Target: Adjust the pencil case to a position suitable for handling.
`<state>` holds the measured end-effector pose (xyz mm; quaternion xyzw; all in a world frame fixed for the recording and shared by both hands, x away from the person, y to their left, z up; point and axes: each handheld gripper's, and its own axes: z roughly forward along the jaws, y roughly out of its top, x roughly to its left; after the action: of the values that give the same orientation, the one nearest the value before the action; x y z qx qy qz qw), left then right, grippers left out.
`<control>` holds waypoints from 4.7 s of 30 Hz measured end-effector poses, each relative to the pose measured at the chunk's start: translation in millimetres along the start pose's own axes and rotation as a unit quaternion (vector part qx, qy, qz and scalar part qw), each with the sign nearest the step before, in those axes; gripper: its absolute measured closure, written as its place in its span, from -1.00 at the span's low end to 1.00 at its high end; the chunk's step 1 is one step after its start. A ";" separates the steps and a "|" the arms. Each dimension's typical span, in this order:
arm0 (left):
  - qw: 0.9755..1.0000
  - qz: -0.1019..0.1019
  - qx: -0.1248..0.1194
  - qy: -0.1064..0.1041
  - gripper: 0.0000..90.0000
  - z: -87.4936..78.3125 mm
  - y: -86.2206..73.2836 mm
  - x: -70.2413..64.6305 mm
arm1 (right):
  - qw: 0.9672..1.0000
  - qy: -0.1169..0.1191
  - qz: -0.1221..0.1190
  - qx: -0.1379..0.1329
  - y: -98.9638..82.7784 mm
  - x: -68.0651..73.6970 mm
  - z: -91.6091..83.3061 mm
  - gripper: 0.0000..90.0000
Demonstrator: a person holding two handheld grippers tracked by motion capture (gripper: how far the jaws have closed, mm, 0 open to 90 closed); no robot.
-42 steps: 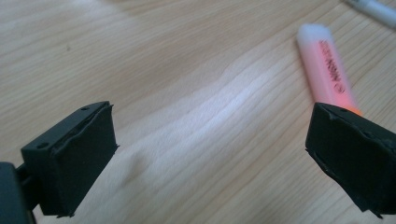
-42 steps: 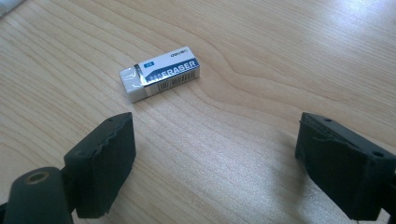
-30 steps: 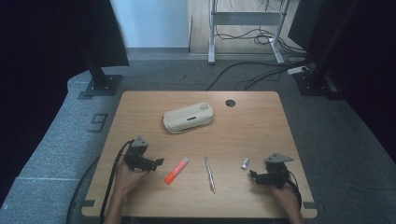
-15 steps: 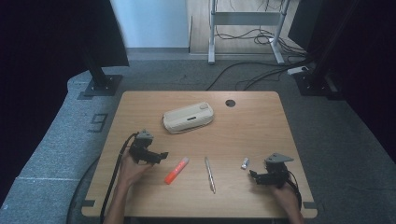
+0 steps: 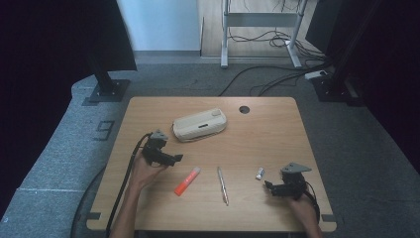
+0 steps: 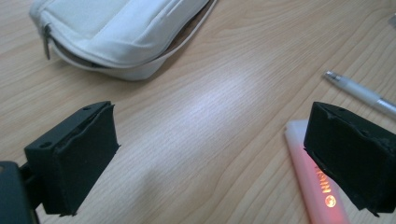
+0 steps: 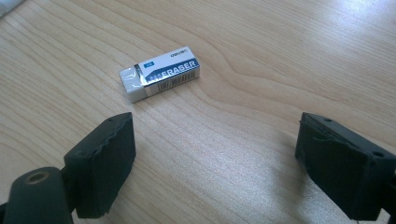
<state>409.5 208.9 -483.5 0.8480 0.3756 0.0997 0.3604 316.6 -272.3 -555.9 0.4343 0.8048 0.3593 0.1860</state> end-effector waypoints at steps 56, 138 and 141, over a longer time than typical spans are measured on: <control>0.997 0.034 0.067 -0.030 -0.76 73.0 94.4 31.1 | 1.000 0.000 -0.002 -0.001 0.0 -0.2 0.1 -0.74; 0.997 0.047 0.063 0.027 0.66 52.8 27.7 5.5 | 1.000 0.000 0.000 0.000 0.0 0.1 0.0 -0.74; 0.997 0.041 0.060 0.025 0.67 48.2 23.7 3.2 | 1.000 0.000 0.000 0.000 0.0 0.1 0.0 -0.74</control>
<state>446.4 174.4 -502.3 0.8801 0.3542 0.1130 0.2951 316.6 -272.2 -555.9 0.4346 0.8046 0.3595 0.1860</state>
